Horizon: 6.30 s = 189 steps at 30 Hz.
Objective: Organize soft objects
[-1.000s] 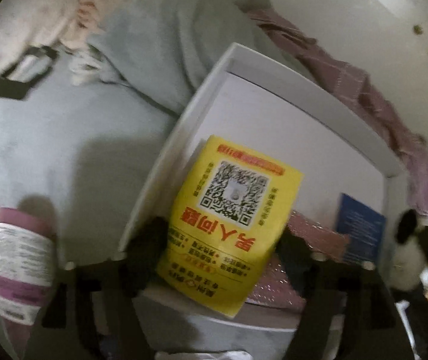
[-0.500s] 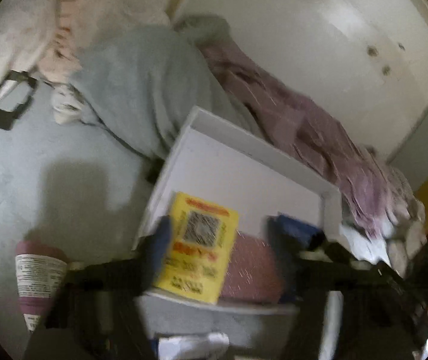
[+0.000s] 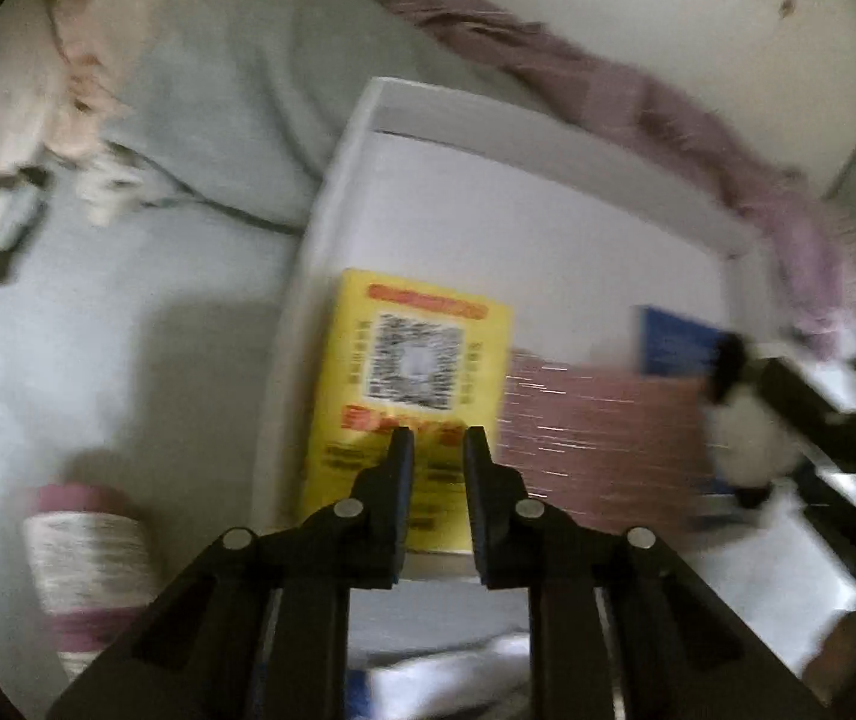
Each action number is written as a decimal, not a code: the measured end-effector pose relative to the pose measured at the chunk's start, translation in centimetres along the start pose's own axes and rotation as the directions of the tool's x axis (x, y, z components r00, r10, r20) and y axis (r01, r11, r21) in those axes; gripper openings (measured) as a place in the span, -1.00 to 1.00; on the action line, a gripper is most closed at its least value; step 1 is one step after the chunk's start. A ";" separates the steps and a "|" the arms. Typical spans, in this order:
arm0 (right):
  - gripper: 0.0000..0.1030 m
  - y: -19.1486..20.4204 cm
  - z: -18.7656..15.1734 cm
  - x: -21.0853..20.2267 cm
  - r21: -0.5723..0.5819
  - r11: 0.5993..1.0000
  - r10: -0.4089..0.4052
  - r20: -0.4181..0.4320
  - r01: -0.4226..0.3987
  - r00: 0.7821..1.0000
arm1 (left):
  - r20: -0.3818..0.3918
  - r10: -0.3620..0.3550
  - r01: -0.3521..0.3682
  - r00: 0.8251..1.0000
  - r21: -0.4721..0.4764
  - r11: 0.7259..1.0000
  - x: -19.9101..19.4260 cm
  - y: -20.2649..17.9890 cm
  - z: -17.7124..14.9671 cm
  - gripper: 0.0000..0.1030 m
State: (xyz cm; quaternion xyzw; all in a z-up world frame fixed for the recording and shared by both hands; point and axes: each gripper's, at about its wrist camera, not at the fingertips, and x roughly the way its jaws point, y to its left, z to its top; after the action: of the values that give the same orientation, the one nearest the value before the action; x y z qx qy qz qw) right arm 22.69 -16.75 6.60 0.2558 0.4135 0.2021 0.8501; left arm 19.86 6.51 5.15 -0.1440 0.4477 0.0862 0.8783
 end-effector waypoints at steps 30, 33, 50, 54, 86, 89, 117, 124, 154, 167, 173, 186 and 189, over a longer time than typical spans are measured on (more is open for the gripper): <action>0.00 8.2 -5.5 9.0 -0.118 0.974 0.165 -0.224 -0.195 0.961 | 0.018 0.118 -0.116 0.993 -0.096 0.989 -5.0 8.4 -0.2 -0.03; 0.01 7.4 -5.6 9.5 -0.076 0.974 0.188 -0.248 -0.213 0.950 | 0.022 0.116 -0.113 0.993 -0.099 0.989 -4.9 8.7 -0.4 -0.03; 0.27 7.0 -4.0 5.5 -0.087 0.975 0.189 -0.136 -0.202 0.972 | 0.015 0.110 -0.110 0.994 -0.003 0.994 -4.8 6.1 -0.3 -0.03; -0.05 7.6 -4.5 7.0 -0.109 0.971 0.194 -0.158 -0.212 0.968 | 0.037 0.090 -0.090 0.995 0.006 0.996 -4.2 5.5 -0.4 -0.30; -0.65 7.5 -4.6 -0.9 -0.212 0.977 -0.045 -0.322 -0.025 0.946 | 0.053 0.074 -0.077 0.996 0.041 0.996 -7.5 2.1 -1.0 0.36; -0.31 7.8 -4.6 -3.4 -0.252 0.968 -0.069 -0.301 -0.009 0.951 | 0.029 0.064 -0.065 0.998 0.035 0.997 -9.2 1.7 -1.0 0.44; 0.30 2.8 -10.1 -3.1 -0.424 0.903 -0.326 -0.567 0.071 0.756 | -0.020 0.124 -0.120 0.992 0.140 0.983 -14.2 -3.8 -3.5 0.48; 0.30 2.2 -10.7 0.0 -0.400 0.911 -0.340 -0.594 0.099 0.729 | -0.010 0.077 -0.076 0.997 0.108 0.991 -15.0 -2.7 -3.2 0.47; -0.21 0.8 -5.7 -4.3 -0.258 0.966 -0.122 -0.378 0.022 0.918 | -0.232 -0.093 0.190 0.968 0.439 0.878 -9.3 -4.0 -6.8 -0.10; -0.21 0.1 -4.6 -5.1 -0.172 0.984 -0.009 -0.323 -0.049 0.946 | -0.301 -0.092 0.238 0.949 0.495 0.836 -7.0 -5.8 -8.2 -0.69; -0.21 0.6 -4.5 -5.4 -0.180 0.983 -0.012 -0.307 -0.046 0.952 | -0.323 -0.094 0.252 0.942 0.492 0.833 -6.2 -6.1 -8.4 -0.95; -0.21 1.3 -4.5 -5.6 -0.213 0.977 -0.049 -0.282 -0.013 0.958 | -0.220 -0.330 0.386 0.918 0.303 0.871 -8.2 -4.0 -5.2 -0.97; -0.21 1.4 -4.3 -5.7 -0.218 0.976 -0.044 -0.266 -0.016 0.963 | -0.218 -0.359 0.410 0.907 0.267 0.872 -8.1 -3.7 -4.8 -0.98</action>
State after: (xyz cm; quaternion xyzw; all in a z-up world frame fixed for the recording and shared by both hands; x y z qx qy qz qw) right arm 15.77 -17.67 8.63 0.1284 0.5024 0.2731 0.8103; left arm 12.48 1.26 9.67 -0.0986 0.4875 -0.1734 0.8501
